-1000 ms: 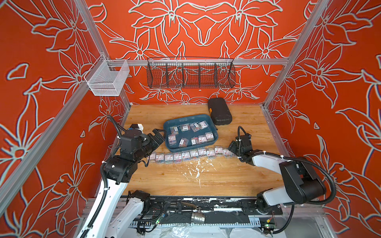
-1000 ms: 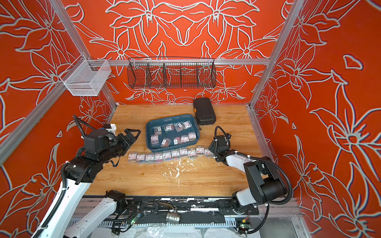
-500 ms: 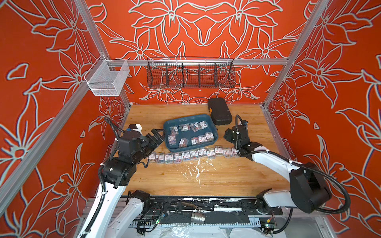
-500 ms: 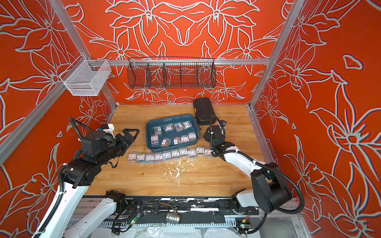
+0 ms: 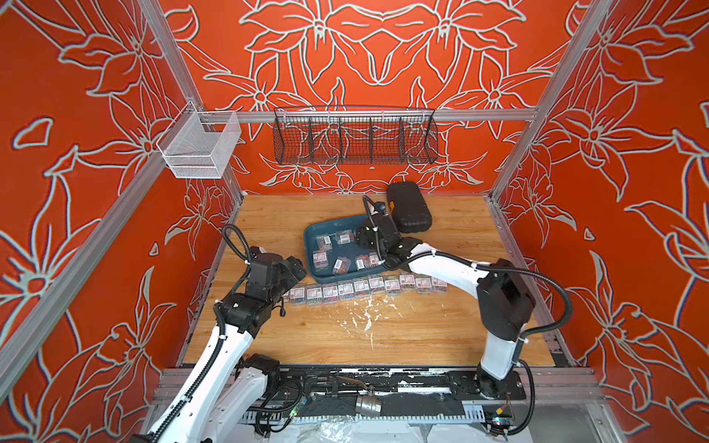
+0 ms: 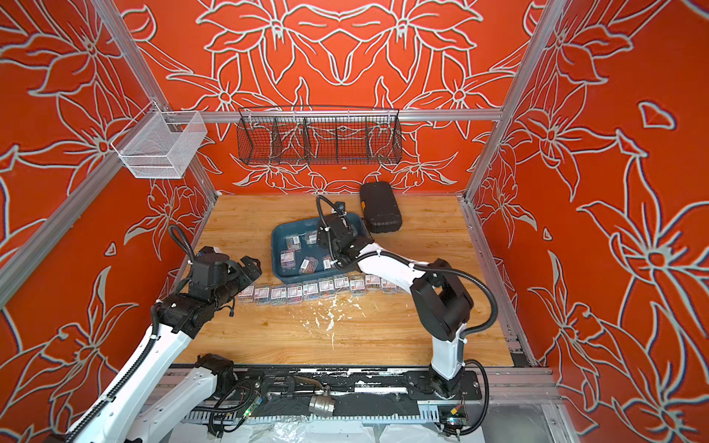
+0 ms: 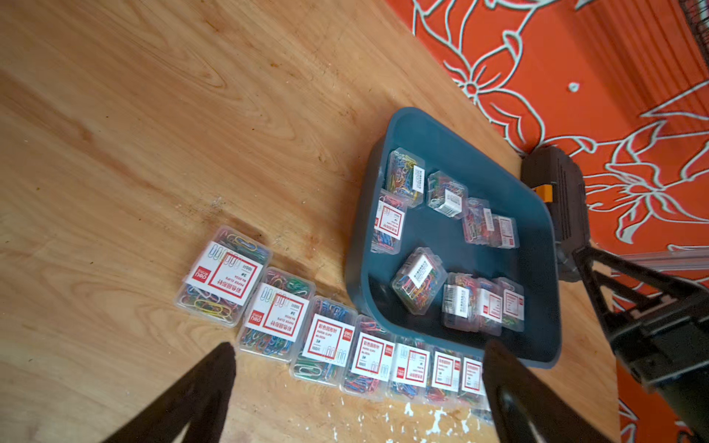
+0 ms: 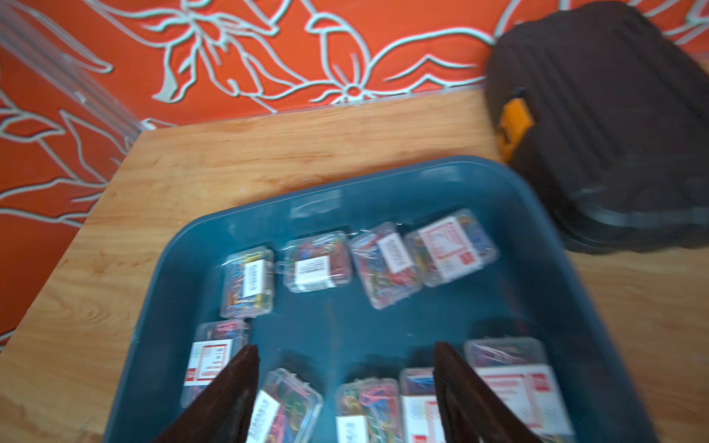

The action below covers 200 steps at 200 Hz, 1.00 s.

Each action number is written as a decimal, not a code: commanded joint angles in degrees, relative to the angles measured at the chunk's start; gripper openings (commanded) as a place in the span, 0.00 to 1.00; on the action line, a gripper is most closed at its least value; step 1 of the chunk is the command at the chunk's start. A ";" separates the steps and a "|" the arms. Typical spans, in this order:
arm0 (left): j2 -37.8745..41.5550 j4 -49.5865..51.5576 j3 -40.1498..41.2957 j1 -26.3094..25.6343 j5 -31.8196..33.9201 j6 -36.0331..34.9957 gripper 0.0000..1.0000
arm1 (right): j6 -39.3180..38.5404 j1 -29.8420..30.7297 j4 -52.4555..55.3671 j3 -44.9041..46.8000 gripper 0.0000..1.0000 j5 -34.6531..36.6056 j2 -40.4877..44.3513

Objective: Take the paper clips out of the storage box
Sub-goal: Pick up the boxed paper clips from the storage box.

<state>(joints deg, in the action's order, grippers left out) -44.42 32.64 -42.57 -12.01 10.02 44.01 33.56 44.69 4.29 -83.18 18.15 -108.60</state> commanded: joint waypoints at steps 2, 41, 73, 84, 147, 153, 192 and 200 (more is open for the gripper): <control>0.39 -3.68 1.19 -0.21 3.31 -6.14 0.97 | -0.50 1.81 5.33 -5.43 0.73 -1.99 -4.51; 1.71 -12.94 11.14 -0.21 5.66 -13.67 0.97 | 0.77 4.15 13.31 -16.63 0.73 -3.54 -13.39; -0.90 -18.91 17.37 -0.13 10.12 -11.72 0.97 | 1.15 5.37 18.56 -25.08 0.73 -5.25 -20.48; -2.11 -20.44 18.54 -0.12 11.85 -11.09 0.97 | 1.07 5.61 20.36 -28.09 0.72 -6.16 -22.78; -0.17 -21.98 21.30 -0.12 13.92 -8.28 0.97 | -0.54 7.62 23.92 -37.10 0.74 -10.99 -31.21; 0.70 -22.13 21.67 -0.16 13.85 -8.23 0.97 | -0.43 7.72 23.91 -37.54 0.75 -11.30 -32.01; 5.75 -22.54 24.28 -0.12 13.42 -8.14 0.97 | 0.03 7.99 27.43 -44.79 0.76 -12.06 -39.03; 6.67 -22.62 24.68 -0.12 13.21 -8.20 0.97 | 0.18 8.04 27.97 -46.20 0.76 -12.49 -40.41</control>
<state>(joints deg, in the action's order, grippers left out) -40.25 11.27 -19.03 -12.01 22.41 34.83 33.19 52.51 28.03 -125.36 7.01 -144.79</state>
